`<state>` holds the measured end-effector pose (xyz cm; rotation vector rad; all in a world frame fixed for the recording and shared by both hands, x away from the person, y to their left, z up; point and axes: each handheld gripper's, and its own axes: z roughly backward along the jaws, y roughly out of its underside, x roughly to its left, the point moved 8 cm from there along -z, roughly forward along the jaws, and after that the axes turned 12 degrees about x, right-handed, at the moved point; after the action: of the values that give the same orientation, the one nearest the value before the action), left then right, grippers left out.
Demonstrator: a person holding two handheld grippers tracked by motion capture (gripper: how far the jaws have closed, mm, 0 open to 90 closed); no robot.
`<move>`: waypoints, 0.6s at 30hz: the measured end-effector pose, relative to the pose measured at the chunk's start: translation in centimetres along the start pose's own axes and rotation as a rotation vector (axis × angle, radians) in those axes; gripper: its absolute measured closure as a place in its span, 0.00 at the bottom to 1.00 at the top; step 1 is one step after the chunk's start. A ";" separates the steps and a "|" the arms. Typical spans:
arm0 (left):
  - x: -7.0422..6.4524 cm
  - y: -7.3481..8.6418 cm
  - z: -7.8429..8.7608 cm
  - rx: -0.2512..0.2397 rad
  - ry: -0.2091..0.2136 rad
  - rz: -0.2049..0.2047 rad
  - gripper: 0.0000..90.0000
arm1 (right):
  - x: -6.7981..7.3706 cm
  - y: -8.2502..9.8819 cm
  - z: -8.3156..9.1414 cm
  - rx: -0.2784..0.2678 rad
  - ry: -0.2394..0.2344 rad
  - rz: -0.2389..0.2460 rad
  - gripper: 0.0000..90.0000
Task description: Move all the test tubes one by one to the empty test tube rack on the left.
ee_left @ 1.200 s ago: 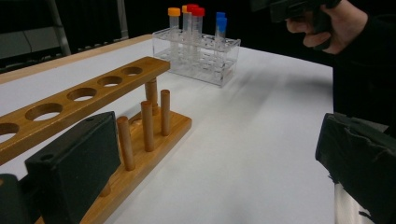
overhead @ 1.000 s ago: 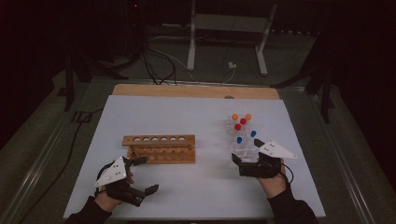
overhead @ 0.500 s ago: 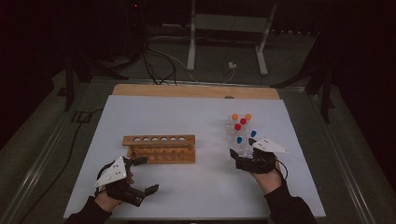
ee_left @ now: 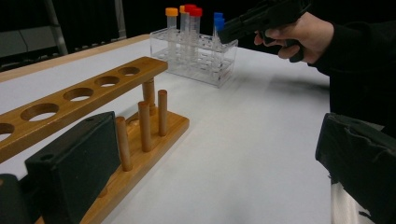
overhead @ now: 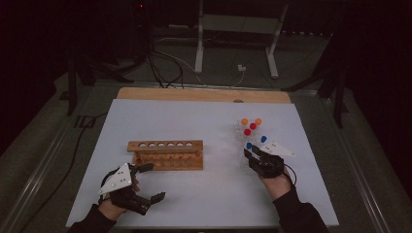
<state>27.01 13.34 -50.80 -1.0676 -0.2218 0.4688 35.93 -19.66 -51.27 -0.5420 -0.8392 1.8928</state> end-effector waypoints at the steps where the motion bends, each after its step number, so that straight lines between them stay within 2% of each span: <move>1: 0.0 0.0 0.0 0.002 0.000 -0.001 0.01 | 0.0 0.0 -0.1 0.003 -0.002 0.003 0.76; 9: 0.0 0.0 0.0 0.001 0.002 0.000 0.01 | 0.0 0.4 -0.5 0.022 0.014 0.010 0.84; 18: 0.0 0.1 -0.1 0.006 0.002 -0.001 0.01 | 0.1 0.3 -0.5 0.014 0.014 0.024 0.85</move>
<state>26.99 13.29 -50.89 -1.0616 -0.2196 0.4670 36.04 -19.47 -51.83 -0.5583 -0.8137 1.9134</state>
